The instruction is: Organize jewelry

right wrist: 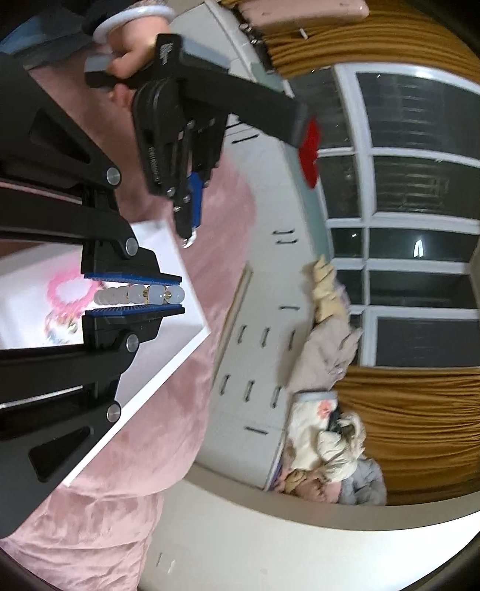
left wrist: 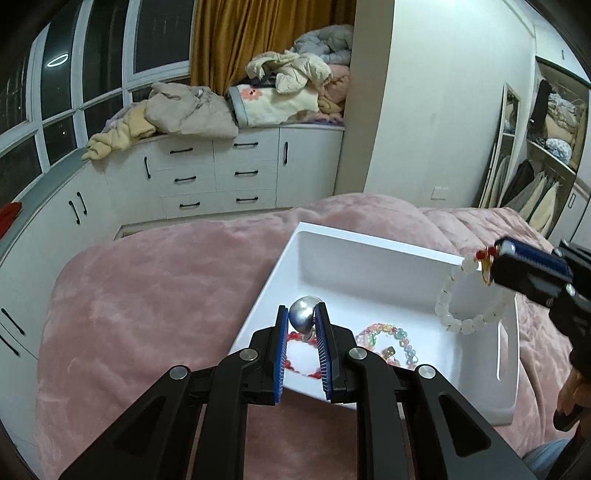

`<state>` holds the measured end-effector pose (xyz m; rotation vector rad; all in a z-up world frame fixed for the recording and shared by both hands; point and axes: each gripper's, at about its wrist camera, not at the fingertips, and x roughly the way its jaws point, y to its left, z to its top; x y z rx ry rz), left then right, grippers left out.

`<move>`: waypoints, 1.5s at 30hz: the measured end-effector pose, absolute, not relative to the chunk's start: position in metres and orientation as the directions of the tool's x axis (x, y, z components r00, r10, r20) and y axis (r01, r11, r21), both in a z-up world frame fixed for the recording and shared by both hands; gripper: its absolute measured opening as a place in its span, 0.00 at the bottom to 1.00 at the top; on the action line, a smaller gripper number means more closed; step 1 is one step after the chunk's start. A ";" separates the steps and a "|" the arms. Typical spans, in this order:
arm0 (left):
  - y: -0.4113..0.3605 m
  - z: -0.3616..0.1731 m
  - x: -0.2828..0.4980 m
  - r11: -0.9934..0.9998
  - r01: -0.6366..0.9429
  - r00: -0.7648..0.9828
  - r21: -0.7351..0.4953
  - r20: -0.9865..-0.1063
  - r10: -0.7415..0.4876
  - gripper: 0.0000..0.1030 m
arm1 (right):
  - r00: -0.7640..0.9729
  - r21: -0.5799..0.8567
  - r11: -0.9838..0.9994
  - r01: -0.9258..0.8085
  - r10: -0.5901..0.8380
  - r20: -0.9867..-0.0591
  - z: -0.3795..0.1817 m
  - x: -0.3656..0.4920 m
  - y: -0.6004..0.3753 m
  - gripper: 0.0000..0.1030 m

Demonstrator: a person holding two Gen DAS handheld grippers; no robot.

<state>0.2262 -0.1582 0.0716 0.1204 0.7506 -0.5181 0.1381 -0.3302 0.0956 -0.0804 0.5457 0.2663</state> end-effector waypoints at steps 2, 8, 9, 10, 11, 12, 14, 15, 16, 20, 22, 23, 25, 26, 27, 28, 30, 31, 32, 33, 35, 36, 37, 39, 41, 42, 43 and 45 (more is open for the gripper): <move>-0.167 0.067 0.230 0.869 0.490 0.604 -0.075 -0.689 -0.400 0.19 | 0.811 0.001 0.967 -0.253 0.213 -0.546 0.090 0.142 -0.338 0.10; -0.209 0.048 0.244 0.846 0.533 0.550 -0.030 -0.747 -0.373 0.19 | 0.764 0.032 0.974 -0.222 0.195 -0.616 0.071 0.150 -0.358 0.10; -0.214 0.044 0.246 0.841 0.541 0.539 -0.027 -0.756 -0.371 0.19 | 0.756 0.035 0.975 -0.218 0.192 -0.626 0.068 0.152 -0.360 0.10; -0.221 0.040 0.248 0.835 0.550 0.522 -0.022 -0.771 -0.364 0.19 | 0.748 0.039 0.975 -0.218 0.192 -0.635 0.066 0.154 -0.362 0.10; -0.227 0.036 0.252 0.832 0.555 0.510 -0.015 -0.783 -0.355 0.19 | 0.743 0.040 0.975 -0.217 0.191 -0.641 0.063 0.156 -0.363 0.10; -0.230 0.033 0.254 0.831 0.557 0.505 -0.008 -0.791 -0.346 0.19 | 0.739 0.039 0.976 -0.215 0.189 -0.647 0.061 0.159 -0.365 0.10; -0.238 0.026 0.258 0.824 0.566 0.492 0.013 -0.807 -0.326 0.19 | 0.724 0.032 0.977 -0.210 0.177 -0.667 0.055 0.164 -0.365 0.10; -0.242 0.022 0.260 0.823 0.568 0.491 0.027 -0.813 -0.312 0.19 | 0.718 0.029 0.978 -0.208 0.173 -0.674 0.052 0.166 -0.365 0.10; -0.245 0.018 0.262 0.821 0.569 0.486 0.036 -0.821 -0.300 0.19 | 0.709 0.029 0.978 -0.205 0.169 -0.684 0.048 0.168 -0.365 0.10; -0.251 0.006 0.268 0.822 0.567 0.470 0.053 -0.841 -0.269 0.19 | 0.680 0.034 0.978 -0.205 0.167 -0.714 0.038 0.176 -0.366 0.11; -0.253 -0.001 0.270 0.823 0.565 0.458 0.055 -0.851 -0.257 0.20 | 0.676 0.027 0.978 -0.205 0.161 -0.719 0.035 0.178 -0.365 0.12; -0.253 -0.004 0.271 0.822 0.566 0.453 0.056 -0.855 -0.254 0.20 | 0.676 0.028 0.978 -0.206 0.163 -0.718 0.034 0.178 -0.364 0.12; -0.253 -0.009 0.271 0.822 0.567 0.453 0.059 -0.855 -0.251 0.27 | 0.682 0.029 0.978 -0.204 0.163 -0.713 0.036 0.179 -0.365 0.12; -0.252 -0.009 0.271 0.822 0.567 0.456 0.058 -0.853 -0.253 0.28 | 0.683 0.031 0.978 -0.206 0.166 -0.711 0.036 0.179 -0.365 0.12; -0.252 -0.009 0.271 0.822 0.567 0.460 0.057 -0.850 -0.258 0.28 | 0.686 0.031 0.978 -0.205 0.166 -0.709 0.037 0.178 -0.366 0.12; -0.251 -0.009 0.271 0.822 0.566 0.464 0.058 -0.847 -0.260 0.29 | 0.687 0.032 0.978 -0.205 0.167 -0.707 0.038 0.178 -0.366 0.13; -0.248 -0.007 0.268 0.826 0.561 0.479 0.057 -0.836 -0.268 0.34 | 0.693 0.032 0.978 -0.206 0.169 -0.701 0.041 0.178 -0.366 0.19; -0.246 -0.005 0.266 0.828 0.558 0.489 0.057 -0.829 -0.273 0.41 | 0.698 0.029 0.978 -0.205 0.167 -0.697 0.043 0.178 -0.366 0.23; -0.243 -0.002 0.265 0.833 0.550 0.507 0.062 -0.817 -0.274 0.45 | 0.704 0.022 0.979 -0.202 0.161 -0.692 0.045 0.177 -0.366 0.30; -0.241 0.002 0.264 0.837 0.544 0.523 0.062 -0.805 -0.280 0.49 | 0.712 0.012 0.980 -0.200 0.154 -0.686 0.047 0.175 -0.365 0.36; -0.235 0.011 0.262 0.840 0.540 0.543 0.050 -0.784 -0.302 0.51 | 0.733 -0.007 0.982 -0.188 0.135 -0.667 0.052 0.173 -0.363 0.41; -0.233 0.013 0.261 0.841 0.539 0.549 0.048 -0.777 -0.307 0.51 | 0.739 -0.008 0.983 -0.183 0.132 -0.661 0.054 0.172 -0.363 0.42; -0.231 0.017 0.260 0.842 0.538 0.556 0.045 -0.770 -0.314 0.55 | 0.743 0.003 0.983 -0.186 0.143 -0.653 0.056 0.171 -0.364 0.43; -0.224 0.023 0.257 0.853 0.519 0.581 0.052 -0.754 -0.307 0.67 | 0.753 0.023 0.982 -0.185 0.157 -0.639 0.059 0.169 -0.365 0.51; -0.217 0.030 0.254 0.862 0.506 0.603 0.041 -0.731 -0.319 0.70 | 0.764 0.023 0.984 -0.177 0.153 -0.627 0.064 0.167 -0.365 0.60; -0.212 0.034 0.252 0.864 0.503 0.613 0.027 -0.715 -0.334 0.70 | 0.770 0.011 0.985 -0.172 0.142 -0.622 0.067 0.164 -0.365 0.66; -0.207 0.037 0.250 0.867 0.498 0.624 0.016 -0.701 -0.345 0.73 | 0.778 -0.004 0.986 -0.166 0.128 -0.615 0.070 0.161 -0.364 0.70; -0.198 0.042 0.246 0.876 0.482 0.648 0.009 -0.677 -0.349 0.80 | 0.795 -0.027 0.989 -0.146 0.101 -0.598 0.077 0.156 -0.363 0.84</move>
